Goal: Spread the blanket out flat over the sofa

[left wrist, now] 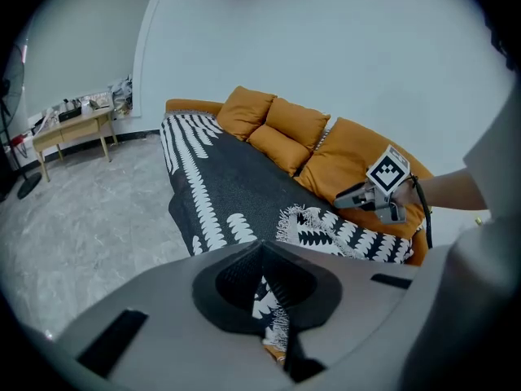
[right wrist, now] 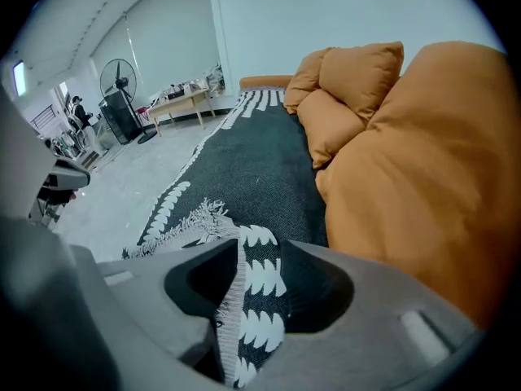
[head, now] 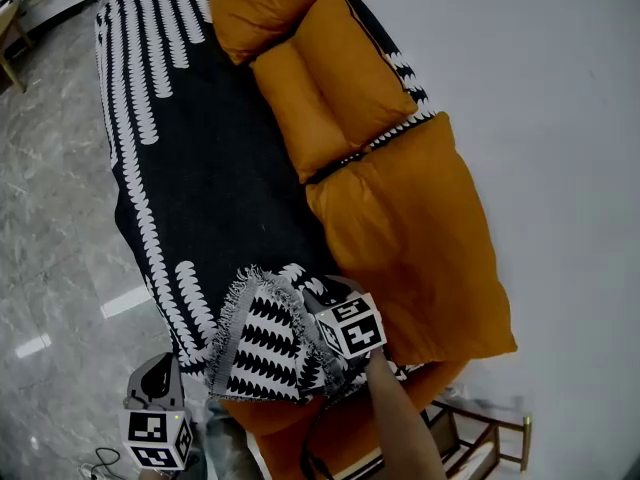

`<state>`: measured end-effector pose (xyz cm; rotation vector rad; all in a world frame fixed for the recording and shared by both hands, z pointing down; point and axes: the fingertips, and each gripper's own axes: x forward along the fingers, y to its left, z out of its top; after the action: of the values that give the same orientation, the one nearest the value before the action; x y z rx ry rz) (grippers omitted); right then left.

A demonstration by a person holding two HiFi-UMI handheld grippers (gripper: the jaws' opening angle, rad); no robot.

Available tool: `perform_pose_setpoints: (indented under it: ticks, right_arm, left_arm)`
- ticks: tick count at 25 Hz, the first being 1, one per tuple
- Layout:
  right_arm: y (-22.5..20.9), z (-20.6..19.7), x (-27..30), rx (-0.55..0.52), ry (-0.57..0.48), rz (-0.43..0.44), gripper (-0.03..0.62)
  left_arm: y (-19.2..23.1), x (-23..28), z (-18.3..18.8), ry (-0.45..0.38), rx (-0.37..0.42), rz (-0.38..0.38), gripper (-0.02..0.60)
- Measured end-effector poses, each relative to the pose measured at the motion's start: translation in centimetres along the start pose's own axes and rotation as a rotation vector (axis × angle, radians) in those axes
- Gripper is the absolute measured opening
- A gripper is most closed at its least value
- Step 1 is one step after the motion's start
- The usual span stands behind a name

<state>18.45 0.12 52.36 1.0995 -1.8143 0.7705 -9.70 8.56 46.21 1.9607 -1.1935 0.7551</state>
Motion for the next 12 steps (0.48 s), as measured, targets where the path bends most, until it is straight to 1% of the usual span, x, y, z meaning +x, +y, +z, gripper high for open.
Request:
perform_pose_setpoints:
  ticks: [4,12]
  right_arm:
    - [-0.2,0.1,2.1,-0.001,0.012,0.029,0.147]
    - [0.1,-0.1,4.5,-0.016,0.038,0.06,0.147]
  left_arm:
    - [0.8,1.3,0.3,0.006,0.01,0.012,0.003]
    - [1.0,2.5,0.6,-0.003,0.019,0.005,0.003]
